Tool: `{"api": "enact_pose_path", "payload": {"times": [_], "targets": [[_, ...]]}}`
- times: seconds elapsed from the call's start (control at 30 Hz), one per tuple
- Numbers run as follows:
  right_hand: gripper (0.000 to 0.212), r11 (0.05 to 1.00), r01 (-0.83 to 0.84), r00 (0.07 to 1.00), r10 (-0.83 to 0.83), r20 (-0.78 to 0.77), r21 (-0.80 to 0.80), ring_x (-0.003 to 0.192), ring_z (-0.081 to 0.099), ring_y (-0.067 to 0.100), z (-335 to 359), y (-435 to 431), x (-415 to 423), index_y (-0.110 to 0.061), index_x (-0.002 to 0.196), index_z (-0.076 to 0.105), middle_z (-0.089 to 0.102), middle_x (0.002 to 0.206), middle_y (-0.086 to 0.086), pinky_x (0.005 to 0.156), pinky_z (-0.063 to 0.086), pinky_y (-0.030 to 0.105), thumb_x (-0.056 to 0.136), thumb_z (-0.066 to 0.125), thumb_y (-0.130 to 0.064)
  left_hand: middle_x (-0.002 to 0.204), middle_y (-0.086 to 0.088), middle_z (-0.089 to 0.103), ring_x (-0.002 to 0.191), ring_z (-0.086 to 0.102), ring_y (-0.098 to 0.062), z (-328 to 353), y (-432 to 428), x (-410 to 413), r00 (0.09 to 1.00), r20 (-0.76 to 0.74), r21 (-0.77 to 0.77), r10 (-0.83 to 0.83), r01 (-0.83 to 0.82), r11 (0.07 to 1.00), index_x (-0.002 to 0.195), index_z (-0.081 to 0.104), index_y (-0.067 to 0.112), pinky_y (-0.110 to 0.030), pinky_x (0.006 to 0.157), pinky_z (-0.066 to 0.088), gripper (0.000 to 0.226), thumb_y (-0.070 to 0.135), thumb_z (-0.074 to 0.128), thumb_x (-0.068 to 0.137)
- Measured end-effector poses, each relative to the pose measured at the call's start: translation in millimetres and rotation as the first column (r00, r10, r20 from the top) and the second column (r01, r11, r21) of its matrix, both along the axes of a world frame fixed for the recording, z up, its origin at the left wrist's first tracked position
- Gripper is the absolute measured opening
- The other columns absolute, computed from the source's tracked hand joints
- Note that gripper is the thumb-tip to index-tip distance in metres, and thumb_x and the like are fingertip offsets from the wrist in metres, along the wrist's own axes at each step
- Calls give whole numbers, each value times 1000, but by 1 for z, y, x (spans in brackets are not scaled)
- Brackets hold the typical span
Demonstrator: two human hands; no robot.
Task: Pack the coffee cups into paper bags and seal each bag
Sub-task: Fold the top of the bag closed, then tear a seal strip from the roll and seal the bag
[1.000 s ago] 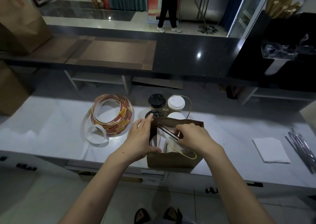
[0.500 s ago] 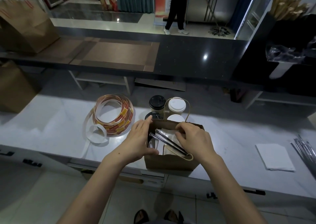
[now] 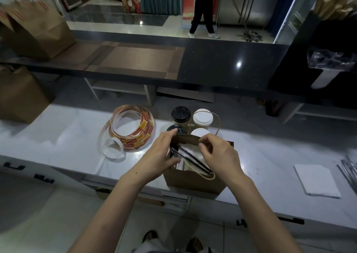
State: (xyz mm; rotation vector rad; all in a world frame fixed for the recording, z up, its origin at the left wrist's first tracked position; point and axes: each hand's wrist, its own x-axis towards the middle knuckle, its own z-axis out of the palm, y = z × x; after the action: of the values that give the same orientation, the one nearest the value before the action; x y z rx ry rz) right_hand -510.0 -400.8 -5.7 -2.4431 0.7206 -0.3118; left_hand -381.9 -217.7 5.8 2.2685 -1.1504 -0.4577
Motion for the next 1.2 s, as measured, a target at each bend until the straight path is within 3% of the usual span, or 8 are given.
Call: {"api": "enact_pose_path", "payload": {"times": [0.1, 0.23, 0.43, 0.67, 0.8, 0.87, 1.0, 1.2], "targets": [[5, 997, 7, 999, -10, 46, 78, 91, 62, 7, 5, 0, 4, -33, 105, 66, 67, 98, -17, 70, 48, 25, 102, 61, -32, 163, 7, 30, 150, 28, -7, -3, 0, 6, 1000, 17, -42, -11, 11, 999, 162, 22, 27, -21, 121, 24, 79, 25, 70, 99], [5, 975, 41, 987, -74, 146, 218, 85, 64, 5, 23, 2, 11, -31, 100, 70, 68, 91, -16, 77, 55, 31, 101, 65, -28, 158, 9, 40, 145, 35, -4, -1, 4, 26, 998, 57, -115, 23, -16, 993, 157, 33, 30, -24, 117, 31, 61, 30, 62, 104], [8, 973, 49, 968, -101, 229, 224, 86, 64, -1, 70, 21, 42, -34, 95, 69, 70, 90, -17, 68, 47, 13, 100, 67, -29, 140, 8, 54, 128, 49, -6, 11, 15, 72, 986, 55, -223, 160, -144, 964, 145, 49, 26, -28, 108, 44, 38, 27, 54, 107], [5, 988, 56, 980, -83, 183, 147, 86, 64, 2, 87, 54, 99, -35, 102, 69, 70, 92, -18, 76, 56, 30, 101, 64, -37, 134, 5, 58, 117, 53, -6, 10, 43, 134, 988, 39, -240, 151, -137, 961, 140, 55, 22, -23, 97, 43, 34, 23, 54, 106], [5, 991, 54, 982, -75, 172, 125, 88, 65, 3, 80, 78, 137, -35, 99, 69, 70, 89, -19, 82, 58, 38, 99, 65, -38, 132, 7, 59, 120, 52, -8, 4, 67, 169, 986, 80, -272, 145, -119, 955, 136, 58, 21, -29, 104, 45, 31, 21, 55, 105], [5, 992, 56, 984, -75, 160, 117, 90, 67, 4, 74, 89, 154, -35, 100, 69, 71, 90, -19, 85, 59, 40, 99, 65, -39, 129, 7, 59, 115, 48, -3, 3, 80, 182, 983, 100, -282, 152, -118, 952, 134, 59, 18, -27, 102, 43, 30, 20, 55, 105], [6, 990, 41, 994, -54, 98, 132, 91, 66, 5, 58, 115, 187, -38, 103, 66, 70, 95, -18, 84, 60, 42, 100, 63, -42, 130, 5, 59, 120, 55, -12, -6, 110, 211, 986, 68, -251, 155, -134, 959, 134, 59, 19, -38, 105, 49, 29, 21, 55, 105], [6, 987, 10, 999, -17, 42, 161, 82, 66, 4, 23, 152, 229, -34, 97, 68, 71, 88, -17, 78, 59, 39, 98, 64, -38, 128, 6, 58, 113, 57, -9, -30, 156, 243, 975, -30, -169, 220, -222, 960, 137, 57, 20, -31, 102, 49, 31, 22, 53, 106]]}}
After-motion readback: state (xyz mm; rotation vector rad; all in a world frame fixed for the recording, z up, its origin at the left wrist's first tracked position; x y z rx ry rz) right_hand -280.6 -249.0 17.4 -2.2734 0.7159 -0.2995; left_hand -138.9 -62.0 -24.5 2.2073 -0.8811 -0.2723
